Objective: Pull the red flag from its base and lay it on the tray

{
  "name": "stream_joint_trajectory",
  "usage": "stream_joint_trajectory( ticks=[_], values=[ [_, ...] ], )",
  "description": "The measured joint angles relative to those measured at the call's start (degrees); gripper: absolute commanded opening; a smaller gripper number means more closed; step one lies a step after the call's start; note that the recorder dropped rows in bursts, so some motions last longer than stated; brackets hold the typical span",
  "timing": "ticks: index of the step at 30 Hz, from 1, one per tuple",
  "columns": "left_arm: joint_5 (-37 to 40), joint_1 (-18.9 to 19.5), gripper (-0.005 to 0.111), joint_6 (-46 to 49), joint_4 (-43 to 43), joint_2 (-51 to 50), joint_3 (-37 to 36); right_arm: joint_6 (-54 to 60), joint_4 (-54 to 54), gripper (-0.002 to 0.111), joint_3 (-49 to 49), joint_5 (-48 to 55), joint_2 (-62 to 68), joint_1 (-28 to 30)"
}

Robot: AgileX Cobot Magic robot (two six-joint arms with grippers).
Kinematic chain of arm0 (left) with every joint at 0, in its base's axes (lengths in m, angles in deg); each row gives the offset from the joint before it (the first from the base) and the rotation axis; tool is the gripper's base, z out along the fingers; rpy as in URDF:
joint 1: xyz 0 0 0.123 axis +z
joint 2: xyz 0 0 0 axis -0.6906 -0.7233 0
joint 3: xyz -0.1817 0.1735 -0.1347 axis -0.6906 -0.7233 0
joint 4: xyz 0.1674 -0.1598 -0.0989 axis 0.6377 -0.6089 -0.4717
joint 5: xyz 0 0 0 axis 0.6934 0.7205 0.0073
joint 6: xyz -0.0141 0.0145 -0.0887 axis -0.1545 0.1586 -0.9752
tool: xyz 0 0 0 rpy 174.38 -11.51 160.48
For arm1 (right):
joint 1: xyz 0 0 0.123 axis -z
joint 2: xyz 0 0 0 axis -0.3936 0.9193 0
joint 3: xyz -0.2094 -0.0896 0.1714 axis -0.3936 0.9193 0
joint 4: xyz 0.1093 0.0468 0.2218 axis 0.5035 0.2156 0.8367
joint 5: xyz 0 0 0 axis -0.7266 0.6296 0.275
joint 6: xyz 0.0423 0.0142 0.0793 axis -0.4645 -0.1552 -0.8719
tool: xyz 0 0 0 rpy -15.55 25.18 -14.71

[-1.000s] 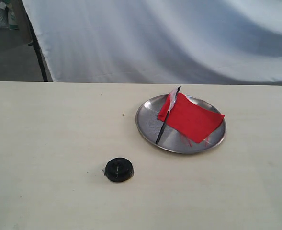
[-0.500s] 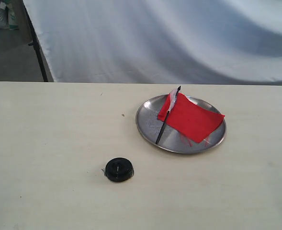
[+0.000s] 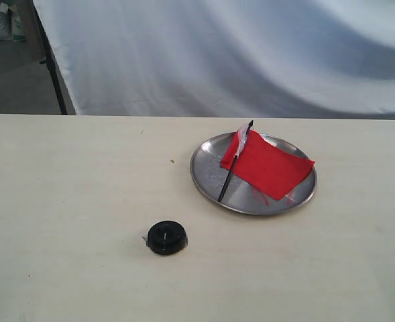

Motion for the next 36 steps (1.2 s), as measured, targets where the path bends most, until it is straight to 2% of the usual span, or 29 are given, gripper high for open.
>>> stream_joint_trajectory(
  ticks=[9,17,24,31,36],
  values=[
    [0.0,0.0,0.000,0.0,0.0,0.0,0.0,6.1,6.2,0.000,0.0,9.7,0.0,0.0],
    [0.0,0.0,0.000,0.0,0.0,0.0,0.0,6.1,13.3,0.000,0.0,10.5,0.0,0.0],
    [0.0,0.0,0.000,0.0,0.0,0.0,0.0,6.5,14.8,0.000,0.0,10.5,0.0,0.0],
    [0.0,0.0,0.000,0.0,0.0,0.0,0.0,17.6,15.0,0.000,0.0,11.7,0.0,0.0],
    [0.0,0.0,0.000,0.0,0.0,0.0,0.0,19.9,15.0,0.000,0.0,12.2,0.0,0.0]
  ],
)
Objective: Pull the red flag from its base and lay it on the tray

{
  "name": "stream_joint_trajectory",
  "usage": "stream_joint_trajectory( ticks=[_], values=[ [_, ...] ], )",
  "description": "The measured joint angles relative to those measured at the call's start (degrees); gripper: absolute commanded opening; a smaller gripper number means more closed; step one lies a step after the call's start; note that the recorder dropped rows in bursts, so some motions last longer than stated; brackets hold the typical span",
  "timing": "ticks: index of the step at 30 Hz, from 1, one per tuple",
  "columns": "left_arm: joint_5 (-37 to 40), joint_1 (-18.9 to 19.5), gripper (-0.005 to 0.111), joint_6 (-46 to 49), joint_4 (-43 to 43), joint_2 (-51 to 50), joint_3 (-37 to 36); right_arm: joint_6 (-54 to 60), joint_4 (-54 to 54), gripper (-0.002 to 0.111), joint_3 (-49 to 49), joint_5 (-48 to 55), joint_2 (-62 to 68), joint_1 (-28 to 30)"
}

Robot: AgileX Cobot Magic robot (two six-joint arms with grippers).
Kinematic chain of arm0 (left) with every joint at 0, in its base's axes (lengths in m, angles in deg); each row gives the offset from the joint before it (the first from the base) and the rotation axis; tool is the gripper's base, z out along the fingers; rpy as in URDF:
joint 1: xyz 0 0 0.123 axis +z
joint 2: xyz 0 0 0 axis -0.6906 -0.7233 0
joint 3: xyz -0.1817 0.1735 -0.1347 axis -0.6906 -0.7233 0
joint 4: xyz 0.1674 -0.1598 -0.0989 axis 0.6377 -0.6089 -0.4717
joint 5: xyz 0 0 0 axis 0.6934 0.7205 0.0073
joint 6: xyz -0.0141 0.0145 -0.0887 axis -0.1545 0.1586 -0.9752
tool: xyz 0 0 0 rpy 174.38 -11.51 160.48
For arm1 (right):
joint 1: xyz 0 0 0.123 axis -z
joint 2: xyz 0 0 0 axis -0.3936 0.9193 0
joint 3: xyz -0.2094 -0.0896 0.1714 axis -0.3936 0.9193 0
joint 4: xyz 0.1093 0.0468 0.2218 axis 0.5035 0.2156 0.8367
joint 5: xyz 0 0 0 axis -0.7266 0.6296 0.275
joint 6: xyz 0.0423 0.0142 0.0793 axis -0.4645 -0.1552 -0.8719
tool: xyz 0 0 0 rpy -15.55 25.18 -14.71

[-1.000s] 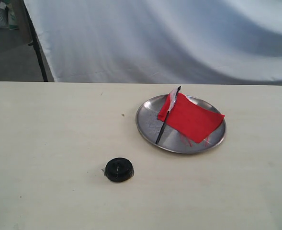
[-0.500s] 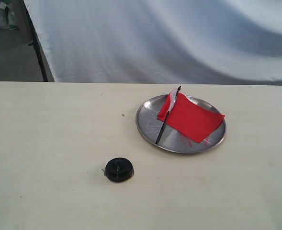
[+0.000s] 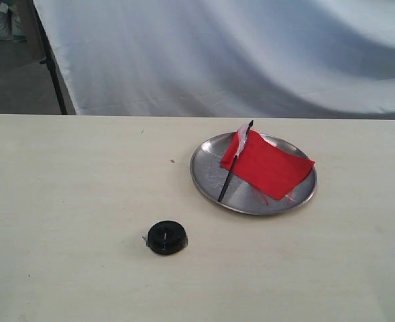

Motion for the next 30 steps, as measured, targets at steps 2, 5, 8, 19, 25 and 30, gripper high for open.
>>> stream_joint_trajectory(
  ticks=[2,5,8,19,25,30],
  values=[
    [0.0,0.0,0.000,0.0,0.0,0.0,0.0,0.0,0.0,0.000,0.0,0.0,0.0,0.0],
    [0.0,0.0,0.000,0.0,0.0,0.0,0.0,0.0,0.0,0.000,0.0,0.0,0.0,0.0],
    [0.0,0.0,0.000,0.0,0.0,0.0,0.0,0.1,0.0,0.000,0.0,0.0,0.0,0.0],
    [0.0,0.0,0.000,0.0,0.0,0.0,0.0,0.1,0.0,0.000,0.0,0.0,0.0,0.0],
    [0.0,0.0,0.000,0.0,0.0,0.0,0.0,0.1,0.0,0.000,0.0,0.0,0.0,0.0],
    [0.0,0.0,0.000,0.0,0.0,0.0,0.0,0.1,0.0,0.000,0.0,0.1,-0.7,0.0]
  ],
)
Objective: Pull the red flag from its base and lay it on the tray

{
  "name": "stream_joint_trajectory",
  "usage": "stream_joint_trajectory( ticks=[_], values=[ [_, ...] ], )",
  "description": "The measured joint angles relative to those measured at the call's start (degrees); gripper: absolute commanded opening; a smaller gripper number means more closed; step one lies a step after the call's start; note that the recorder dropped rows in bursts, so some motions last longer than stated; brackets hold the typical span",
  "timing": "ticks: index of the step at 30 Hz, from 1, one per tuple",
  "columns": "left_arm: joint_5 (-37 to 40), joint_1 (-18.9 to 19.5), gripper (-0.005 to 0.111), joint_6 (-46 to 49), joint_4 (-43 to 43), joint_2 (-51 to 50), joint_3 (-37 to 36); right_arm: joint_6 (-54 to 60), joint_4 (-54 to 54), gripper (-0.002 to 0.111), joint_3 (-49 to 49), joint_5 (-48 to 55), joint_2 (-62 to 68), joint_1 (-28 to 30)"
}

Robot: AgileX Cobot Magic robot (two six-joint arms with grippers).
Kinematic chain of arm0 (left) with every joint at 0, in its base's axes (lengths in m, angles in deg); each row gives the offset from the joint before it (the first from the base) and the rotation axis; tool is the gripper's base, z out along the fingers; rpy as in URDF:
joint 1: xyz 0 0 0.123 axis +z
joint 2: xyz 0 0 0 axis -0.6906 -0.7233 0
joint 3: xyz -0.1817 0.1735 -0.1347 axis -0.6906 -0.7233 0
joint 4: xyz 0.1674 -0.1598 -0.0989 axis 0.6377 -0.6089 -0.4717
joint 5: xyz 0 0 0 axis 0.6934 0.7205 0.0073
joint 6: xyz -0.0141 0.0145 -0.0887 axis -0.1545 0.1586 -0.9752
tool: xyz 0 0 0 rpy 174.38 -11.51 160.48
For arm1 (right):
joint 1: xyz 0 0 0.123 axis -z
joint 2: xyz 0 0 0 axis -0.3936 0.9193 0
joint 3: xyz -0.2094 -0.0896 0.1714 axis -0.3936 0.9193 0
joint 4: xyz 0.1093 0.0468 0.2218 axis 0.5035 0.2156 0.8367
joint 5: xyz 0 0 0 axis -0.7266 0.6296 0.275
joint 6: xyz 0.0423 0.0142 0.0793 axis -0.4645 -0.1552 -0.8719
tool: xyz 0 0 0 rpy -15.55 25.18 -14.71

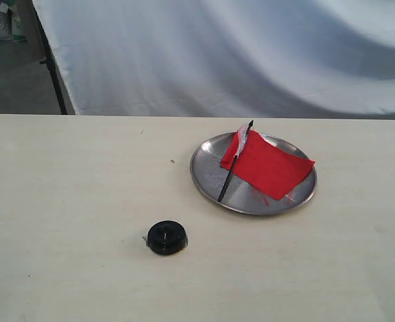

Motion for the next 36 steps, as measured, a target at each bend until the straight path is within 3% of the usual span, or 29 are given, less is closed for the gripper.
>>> stream_joint_trajectory(
  ticks=[9,15,20,31,36],
  values=[
    [0.0,0.0,0.000,0.0,0.0,0.0,0.0,1.0,0.0,0.000,0.0,0.7,-10.9,-0.2],
    [0.0,0.0,0.000,0.0,0.0,0.0,0.0,2.9,-0.7,0.000,0.0,8.2,-18.9,-1.5],
    [0.0,0.0,0.000,0.0,0.0,0.0,0.0,7.2,-0.9,0.000,0.0,17.3,-19.4,-1.6],
    [0.0,0.0,0.000,0.0,0.0,0.0,0.0,4.7,-1.1,0.000,0.0,18.0,-19.4,-1.6],
    [0.0,0.0,0.000,0.0,0.0,0.0,0.0,-22.3,-22.9,0.000,0.0,19.3,-19.4,-1.6]
  ],
)
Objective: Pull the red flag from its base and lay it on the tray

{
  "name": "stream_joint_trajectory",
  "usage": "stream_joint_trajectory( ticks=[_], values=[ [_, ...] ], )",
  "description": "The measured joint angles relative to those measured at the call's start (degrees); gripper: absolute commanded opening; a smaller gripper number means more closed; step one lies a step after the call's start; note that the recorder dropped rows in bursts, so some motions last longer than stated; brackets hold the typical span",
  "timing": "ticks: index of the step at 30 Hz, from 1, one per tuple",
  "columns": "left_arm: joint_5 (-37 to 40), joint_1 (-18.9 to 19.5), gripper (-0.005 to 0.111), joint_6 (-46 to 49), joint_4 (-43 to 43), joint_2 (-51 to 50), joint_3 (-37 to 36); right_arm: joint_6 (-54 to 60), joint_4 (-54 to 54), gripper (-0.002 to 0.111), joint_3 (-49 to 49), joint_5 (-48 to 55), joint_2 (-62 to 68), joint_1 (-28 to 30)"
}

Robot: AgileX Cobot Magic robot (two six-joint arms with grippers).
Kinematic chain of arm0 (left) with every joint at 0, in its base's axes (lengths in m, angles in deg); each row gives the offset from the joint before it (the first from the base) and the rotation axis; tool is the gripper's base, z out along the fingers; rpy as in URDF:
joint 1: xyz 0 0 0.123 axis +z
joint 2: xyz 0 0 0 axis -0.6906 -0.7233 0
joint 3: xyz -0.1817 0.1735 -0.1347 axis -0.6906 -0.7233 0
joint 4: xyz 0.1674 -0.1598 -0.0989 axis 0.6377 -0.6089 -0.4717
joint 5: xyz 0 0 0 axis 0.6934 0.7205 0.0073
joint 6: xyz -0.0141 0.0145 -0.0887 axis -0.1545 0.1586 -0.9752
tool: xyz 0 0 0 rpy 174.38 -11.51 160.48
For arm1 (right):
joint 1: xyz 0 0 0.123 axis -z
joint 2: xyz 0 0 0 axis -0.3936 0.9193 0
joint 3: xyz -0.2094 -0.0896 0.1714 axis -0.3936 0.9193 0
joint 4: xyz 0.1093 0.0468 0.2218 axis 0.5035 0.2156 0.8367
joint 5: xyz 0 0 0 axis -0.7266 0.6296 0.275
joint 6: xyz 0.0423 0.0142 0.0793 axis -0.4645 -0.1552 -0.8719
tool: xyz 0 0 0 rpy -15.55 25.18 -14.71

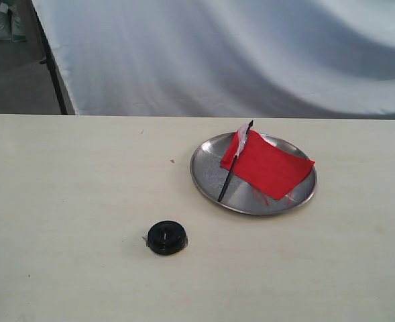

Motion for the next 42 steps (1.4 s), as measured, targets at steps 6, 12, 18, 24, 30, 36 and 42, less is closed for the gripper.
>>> stream_joint_trajectory(
  ticks=[6,12,18,24,30,36,42],
  values=[
    [0.0,0.0,0.000,0.0,0.0,0.0,0.0,-3.8,-4.4,0.000,0.0,1.2,0.0,0.0],
    [0.0,0.0,0.000,0.0,0.0,0.0,0.0,6.2,3.1,0.000,0.0,1.2,0.0,0.0],
    [0.0,0.0,0.000,0.0,0.0,0.0,0.0,9.3,4.6,0.000,0.0,1.2,0.0,0.0],
    [0.0,0.0,0.000,0.0,0.0,0.0,0.0,9.9,4.7,0.000,0.0,1.3,0.0,0.0],
    [0.0,0.0,0.000,0.0,0.0,0.0,0.0,10.3,4.9,0.000,0.0,1.3,0.0,0.0],
    [0.0,0.0,0.000,0.0,0.0,0.0,0.0,10.7,4.9,0.000,0.0,1.3,0.0,0.0],
    [0.0,0.0,0.000,0.0,0.0,0.0,0.0,8.5,4.9,0.000,0.0,1.3,0.0,0.0]
  ],
)
